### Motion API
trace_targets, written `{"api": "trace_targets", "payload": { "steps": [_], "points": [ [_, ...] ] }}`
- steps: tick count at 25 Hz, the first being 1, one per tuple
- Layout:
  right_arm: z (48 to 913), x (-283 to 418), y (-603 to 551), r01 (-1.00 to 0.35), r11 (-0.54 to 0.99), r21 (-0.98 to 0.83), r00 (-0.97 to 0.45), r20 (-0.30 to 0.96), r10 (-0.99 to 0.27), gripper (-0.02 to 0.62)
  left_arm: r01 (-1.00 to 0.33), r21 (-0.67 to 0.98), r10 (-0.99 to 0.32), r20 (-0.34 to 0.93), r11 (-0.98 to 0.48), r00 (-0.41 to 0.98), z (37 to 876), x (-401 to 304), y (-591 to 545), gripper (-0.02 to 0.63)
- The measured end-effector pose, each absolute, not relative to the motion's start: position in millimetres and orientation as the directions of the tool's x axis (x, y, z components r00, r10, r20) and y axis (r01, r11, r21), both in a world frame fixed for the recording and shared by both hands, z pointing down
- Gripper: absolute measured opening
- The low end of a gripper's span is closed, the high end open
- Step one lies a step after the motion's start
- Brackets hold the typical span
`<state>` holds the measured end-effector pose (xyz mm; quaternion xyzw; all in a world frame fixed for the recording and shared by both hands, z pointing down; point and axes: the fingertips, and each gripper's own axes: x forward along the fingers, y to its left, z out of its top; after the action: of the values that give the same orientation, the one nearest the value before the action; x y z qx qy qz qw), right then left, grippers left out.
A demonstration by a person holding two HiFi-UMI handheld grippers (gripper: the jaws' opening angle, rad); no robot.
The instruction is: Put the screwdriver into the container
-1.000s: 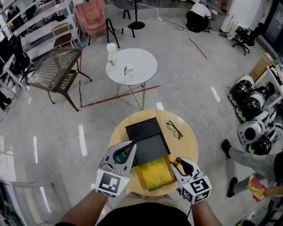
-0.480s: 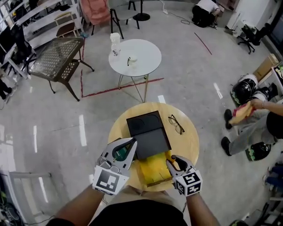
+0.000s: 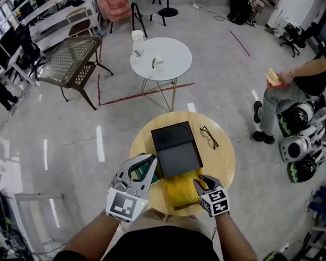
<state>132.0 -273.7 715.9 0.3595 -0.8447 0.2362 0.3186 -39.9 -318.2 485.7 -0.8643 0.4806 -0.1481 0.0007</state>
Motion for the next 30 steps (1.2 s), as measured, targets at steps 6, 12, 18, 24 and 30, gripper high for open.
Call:
{"api": "trace_targets", "payload": {
  "steps": [6,12,18,24,30],
  "points": [
    [754.4,138.4,-268.8,-0.766,0.614,-0.189,-0.515,0.752,-0.411,0.138,-0.844,-0.147,-0.842,0.264,-0.516,0.47,486.6,-49.8,-314.7,0.017],
    [779.0,138.0,-260.9,-0.759,0.622,-0.19,-0.499,0.784,-0.369,0.138,-0.853,-0.149,-0.85,0.272,-0.5,0.451,484.9,-52.7,-305.5,0.017],
    [803.0,138.6,-250.0,-0.771,0.618,-0.154,-0.451,0.818,-0.358,0.14,-0.853,-0.143,-0.848,0.273,-0.502,0.454,485.8,-52.2,-296.7,0.017],
    [812.6,127.9,-241.9,-0.752,0.65,-0.105,-0.432,0.824,-0.366,0.14,-0.846,-0.152,-0.845,0.273,-0.511,0.461,481.8,-50.7,-285.9,0.017],
    [814.2,129.2,-241.9,-0.738,0.674,-0.014,-0.377,0.838,-0.394,0.143,-0.831,-0.163,-0.835,0.265,-0.532,0.482,473.8,-45.0,-278.7,0.017]
  ]
}}
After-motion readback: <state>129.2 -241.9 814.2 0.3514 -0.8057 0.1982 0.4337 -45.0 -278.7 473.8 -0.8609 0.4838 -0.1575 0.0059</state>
